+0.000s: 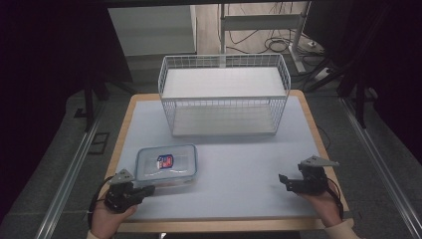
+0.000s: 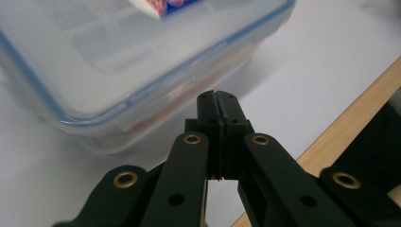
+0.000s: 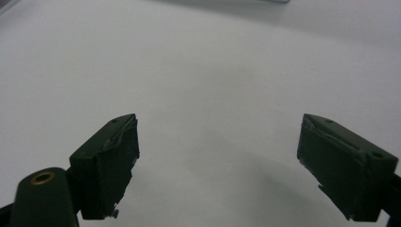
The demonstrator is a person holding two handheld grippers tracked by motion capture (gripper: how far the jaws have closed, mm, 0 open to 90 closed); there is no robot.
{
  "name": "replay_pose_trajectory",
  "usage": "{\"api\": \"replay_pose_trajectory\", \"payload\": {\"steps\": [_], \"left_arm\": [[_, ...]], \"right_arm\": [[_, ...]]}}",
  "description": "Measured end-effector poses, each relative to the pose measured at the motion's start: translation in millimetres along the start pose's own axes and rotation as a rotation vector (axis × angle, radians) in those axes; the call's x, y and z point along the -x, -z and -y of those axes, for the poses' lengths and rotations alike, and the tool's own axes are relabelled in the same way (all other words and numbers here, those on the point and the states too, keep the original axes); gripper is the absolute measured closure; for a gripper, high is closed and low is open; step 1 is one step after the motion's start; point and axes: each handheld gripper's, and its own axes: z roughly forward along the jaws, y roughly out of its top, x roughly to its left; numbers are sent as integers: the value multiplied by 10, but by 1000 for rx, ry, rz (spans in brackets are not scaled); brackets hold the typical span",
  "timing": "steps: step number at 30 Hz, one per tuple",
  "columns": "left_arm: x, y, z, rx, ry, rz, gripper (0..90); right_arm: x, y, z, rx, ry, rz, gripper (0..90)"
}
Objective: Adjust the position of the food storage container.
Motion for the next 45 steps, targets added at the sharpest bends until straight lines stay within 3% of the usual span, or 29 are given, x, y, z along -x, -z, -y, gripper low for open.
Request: {"api": "replay_pose_trajectory", "payload": {"steps": [3, 8, 13, 18, 22, 27, 32, 33, 36, 45], "left_arm": [[-85, 188, -86, 50, 8, -47, 900], [-432, 303, -130, 82, 78, -133, 900], [-816, 213, -147, 65, 154, -199, 900], [-1063, 25, -107, 39, 211, -202, 900], [-1114, -90, -98, 16, 217, -220, 900], [-1155, -176, -103, 6, 225, -195, 900], [-1115, -304, -145, 3, 225, -137, 900], [-1104, -317, -152, 3, 222, -129, 900], [-1075, -336, -177, -4, 211, -157, 900], [-1046, -364, -192, 4, 212, -129, 900]], "right_arm": [[-5, 0, -2, 0, 3, 0, 141], [-19, -10, -4, -3, 4, -2, 141], [-14, -5, -5, 0, 1, -1, 142], [-8, 3, -8, 6, -1, 3, 142], [-4, 8, -10, 8, -1, 5, 143], [0, 7, -10, 8, -2, 7, 143], [-2, 12, -13, 10, -1, 9, 143], [-1, 10, -12, 10, -1, 10, 143], [1, 8, -10, 8, 0, 10, 143], [0, -4, -12, 4, -1, 9, 143]]}}
